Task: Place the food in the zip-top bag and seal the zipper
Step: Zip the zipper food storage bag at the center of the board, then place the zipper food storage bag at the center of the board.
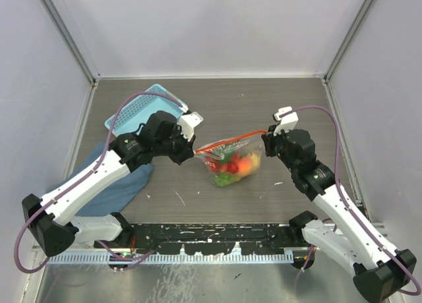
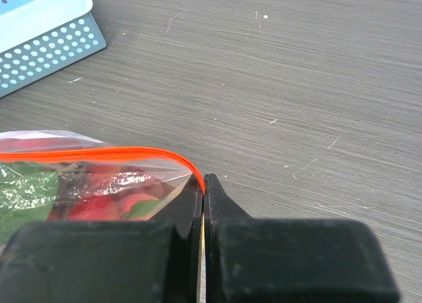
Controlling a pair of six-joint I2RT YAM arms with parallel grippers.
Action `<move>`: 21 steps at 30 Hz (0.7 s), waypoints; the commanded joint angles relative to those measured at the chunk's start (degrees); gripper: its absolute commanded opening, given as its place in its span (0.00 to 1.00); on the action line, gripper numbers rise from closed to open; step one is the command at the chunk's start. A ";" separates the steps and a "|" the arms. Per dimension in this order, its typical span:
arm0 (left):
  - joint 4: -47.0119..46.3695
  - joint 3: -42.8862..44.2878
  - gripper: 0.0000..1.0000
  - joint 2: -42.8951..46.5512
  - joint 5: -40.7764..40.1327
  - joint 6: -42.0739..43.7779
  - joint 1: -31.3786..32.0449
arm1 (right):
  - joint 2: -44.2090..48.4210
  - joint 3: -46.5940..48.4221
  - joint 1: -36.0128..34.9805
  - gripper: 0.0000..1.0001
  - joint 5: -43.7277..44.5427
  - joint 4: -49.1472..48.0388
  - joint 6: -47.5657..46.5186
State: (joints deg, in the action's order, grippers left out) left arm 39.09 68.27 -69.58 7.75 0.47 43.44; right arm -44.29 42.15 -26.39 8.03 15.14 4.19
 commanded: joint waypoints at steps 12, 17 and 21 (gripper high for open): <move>-4.86 0.91 0.08 -3.60 -9.81 -12.93 -1.06 | -10.62 0.36 3.34 0.02 2.08 -15.97 3.09; -7.10 -0.24 0.45 -1.06 -13.90 -18.27 -4.30 | -14.75 -0.22 4.57 0.10 6.77 -18.55 4.37; -9.92 -5.13 0.59 2.75 -10.02 -23.00 -12.14 | -18.71 -1.27 5.86 0.28 7.05 -21.66 6.49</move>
State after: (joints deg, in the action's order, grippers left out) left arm 34.94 65.80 -72.42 -2.61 -15.97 37.78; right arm -60.47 41.67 -21.82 12.14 0.01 8.01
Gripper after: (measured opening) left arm 0.537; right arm 0.205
